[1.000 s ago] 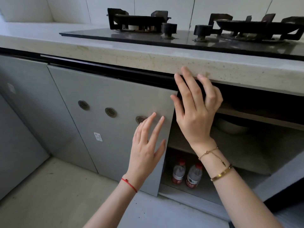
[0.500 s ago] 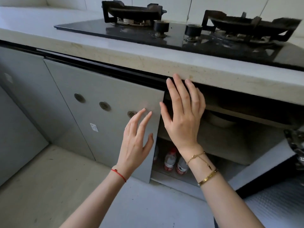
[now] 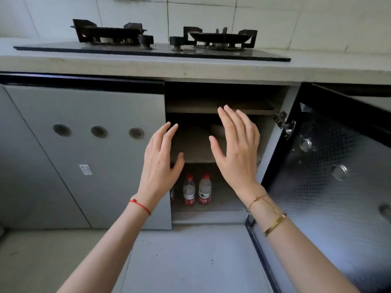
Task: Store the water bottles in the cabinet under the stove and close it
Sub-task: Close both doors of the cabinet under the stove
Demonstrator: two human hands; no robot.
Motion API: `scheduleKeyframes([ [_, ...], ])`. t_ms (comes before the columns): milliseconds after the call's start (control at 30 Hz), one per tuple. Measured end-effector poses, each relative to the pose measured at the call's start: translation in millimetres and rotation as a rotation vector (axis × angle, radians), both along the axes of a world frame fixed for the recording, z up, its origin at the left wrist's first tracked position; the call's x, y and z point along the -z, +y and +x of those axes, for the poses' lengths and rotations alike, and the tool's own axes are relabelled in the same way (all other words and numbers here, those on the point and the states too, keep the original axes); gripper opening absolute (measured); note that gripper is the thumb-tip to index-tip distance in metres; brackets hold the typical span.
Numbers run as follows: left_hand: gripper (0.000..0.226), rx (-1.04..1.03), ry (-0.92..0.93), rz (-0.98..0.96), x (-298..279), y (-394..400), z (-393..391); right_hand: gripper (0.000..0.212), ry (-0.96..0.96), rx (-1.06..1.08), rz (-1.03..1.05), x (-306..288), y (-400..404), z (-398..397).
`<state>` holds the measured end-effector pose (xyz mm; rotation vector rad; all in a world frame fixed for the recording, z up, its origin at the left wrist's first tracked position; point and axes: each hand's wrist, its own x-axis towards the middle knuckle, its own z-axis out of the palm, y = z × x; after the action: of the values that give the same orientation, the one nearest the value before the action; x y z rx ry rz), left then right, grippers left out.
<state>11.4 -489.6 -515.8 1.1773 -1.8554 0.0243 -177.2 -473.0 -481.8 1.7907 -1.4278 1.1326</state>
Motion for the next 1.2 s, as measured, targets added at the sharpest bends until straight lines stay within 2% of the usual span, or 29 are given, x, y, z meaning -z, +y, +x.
scheduleKeyframes([
  [433, 0.06, 0.538, 0.003, -0.079, -50, 131, -124, 0.05, -0.055, 0.331, -0.089, -7, 192, -89],
  [733, 0.055, 0.836, -0.035, -0.207, -99, 175, -223, 0.055, -0.298, 0.479, -0.228, 10, 271, -149],
  [900, 0.052, 0.867, -0.07, -0.184, -109, 176, -278, 0.061, -0.393, 0.505, -0.092, 14, 267, -184],
  [1067, 0.041, 0.84, -0.046, -0.111, -105, 178, -305, 0.048, -0.337, 0.417, -0.047, 20, 261, -201],
  [1200, 0.033, 0.825, -0.021, -0.14, -104, 175, -304, 0.044, -0.303, 0.343, -0.051, 23, 261, -208],
])
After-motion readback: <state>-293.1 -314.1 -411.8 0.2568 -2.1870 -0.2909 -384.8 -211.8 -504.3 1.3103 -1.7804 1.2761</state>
